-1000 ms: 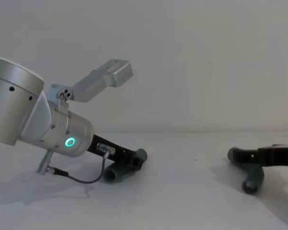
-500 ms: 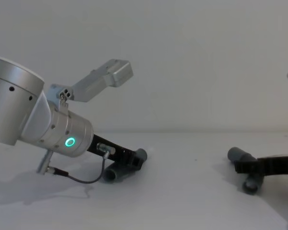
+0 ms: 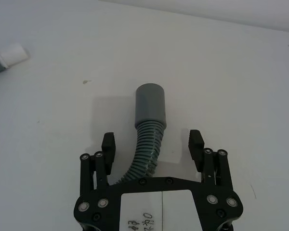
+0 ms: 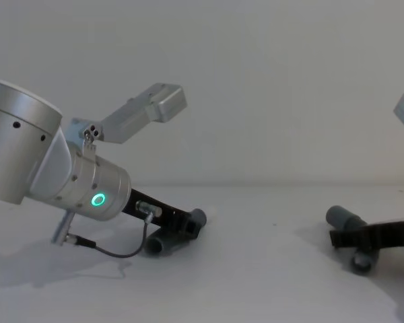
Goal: Use both hands to pick up one end of the pipe from the table, align the ends, and insert them.
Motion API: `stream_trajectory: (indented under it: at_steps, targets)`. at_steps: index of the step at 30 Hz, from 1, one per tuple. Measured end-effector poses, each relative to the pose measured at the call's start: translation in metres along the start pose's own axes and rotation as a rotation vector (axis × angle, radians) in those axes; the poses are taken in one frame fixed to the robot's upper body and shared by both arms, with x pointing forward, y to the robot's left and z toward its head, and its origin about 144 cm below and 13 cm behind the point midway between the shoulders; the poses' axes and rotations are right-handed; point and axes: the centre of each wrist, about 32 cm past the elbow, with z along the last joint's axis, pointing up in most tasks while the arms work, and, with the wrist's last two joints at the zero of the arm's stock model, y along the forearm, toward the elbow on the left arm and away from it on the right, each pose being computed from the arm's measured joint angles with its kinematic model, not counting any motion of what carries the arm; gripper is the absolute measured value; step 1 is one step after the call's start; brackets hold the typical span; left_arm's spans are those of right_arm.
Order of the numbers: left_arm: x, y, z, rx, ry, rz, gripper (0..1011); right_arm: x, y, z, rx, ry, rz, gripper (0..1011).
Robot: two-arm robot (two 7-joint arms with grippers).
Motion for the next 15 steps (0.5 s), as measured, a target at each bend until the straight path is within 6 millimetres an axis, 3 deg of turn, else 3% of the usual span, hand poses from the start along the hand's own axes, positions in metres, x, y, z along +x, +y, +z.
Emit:
stream_trajectory:
  at_steps: [2, 15]
  targets:
    - [0.0, 0.0, 0.0, 0.0, 0.0, 0.0, 354, 0.0002, 0.0003, 0.0003, -0.002, -0.001, 0.0, 909]
    - [0.0, 0.0, 0.0, 0.0, 0.0, 0.0, 354, 0.0015, 0.0018, 0.0021, -0.012, -0.009, 0.0, 503]
